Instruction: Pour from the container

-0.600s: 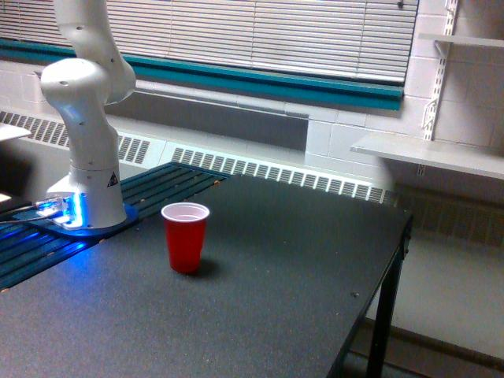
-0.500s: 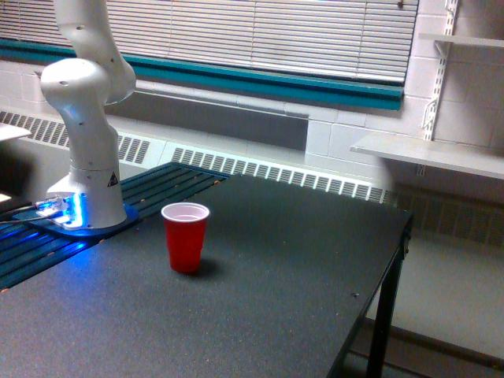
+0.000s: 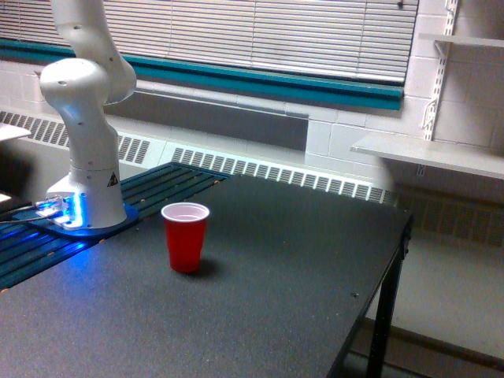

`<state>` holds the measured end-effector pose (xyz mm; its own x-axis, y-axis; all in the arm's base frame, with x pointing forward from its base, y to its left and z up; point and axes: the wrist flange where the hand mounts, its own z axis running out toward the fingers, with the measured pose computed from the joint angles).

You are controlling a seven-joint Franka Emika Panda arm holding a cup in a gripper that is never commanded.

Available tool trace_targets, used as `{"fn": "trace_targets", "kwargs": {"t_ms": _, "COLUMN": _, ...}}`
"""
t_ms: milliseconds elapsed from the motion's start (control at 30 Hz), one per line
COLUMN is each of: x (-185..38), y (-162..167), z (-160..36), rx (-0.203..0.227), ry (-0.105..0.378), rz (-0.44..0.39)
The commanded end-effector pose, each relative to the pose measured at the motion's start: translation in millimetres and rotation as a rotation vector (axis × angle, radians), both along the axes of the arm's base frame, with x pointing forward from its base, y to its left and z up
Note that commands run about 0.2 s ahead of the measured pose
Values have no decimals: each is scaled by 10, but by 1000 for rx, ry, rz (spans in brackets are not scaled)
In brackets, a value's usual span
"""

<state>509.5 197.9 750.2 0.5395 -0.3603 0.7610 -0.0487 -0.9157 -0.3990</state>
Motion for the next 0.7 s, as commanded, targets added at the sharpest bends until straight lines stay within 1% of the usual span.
{"fn": "trace_targets", "kwargs": {"t_ms": 33, "x": 22, "y": -152, "z": -224, "rx": -39, "ry": 20, "rz": -31}}
{"fn": "trace_targets", "kwargs": {"t_ms": 267, "x": 0, "y": -303, "z": -501, "rx": -87, "ry": 60, "rz": -86}}
{"fn": "trace_targets", "kwargs": {"t_ms": 367, "x": -8, "y": -384, "z": -620, "rx": -96, "ry": 83, "rz": -105}}
{"fn": "trace_targets", "kwargs": {"t_ms": 467, "x": -26, "y": -447, "z": -722, "rx": -109, "ry": 94, "rz": -120}}
{"fn": "trace_targets", "kwargs": {"t_ms": 700, "x": -98, "y": -604, "z": -988, "rx": -122, "ry": 122, "rz": -163}}
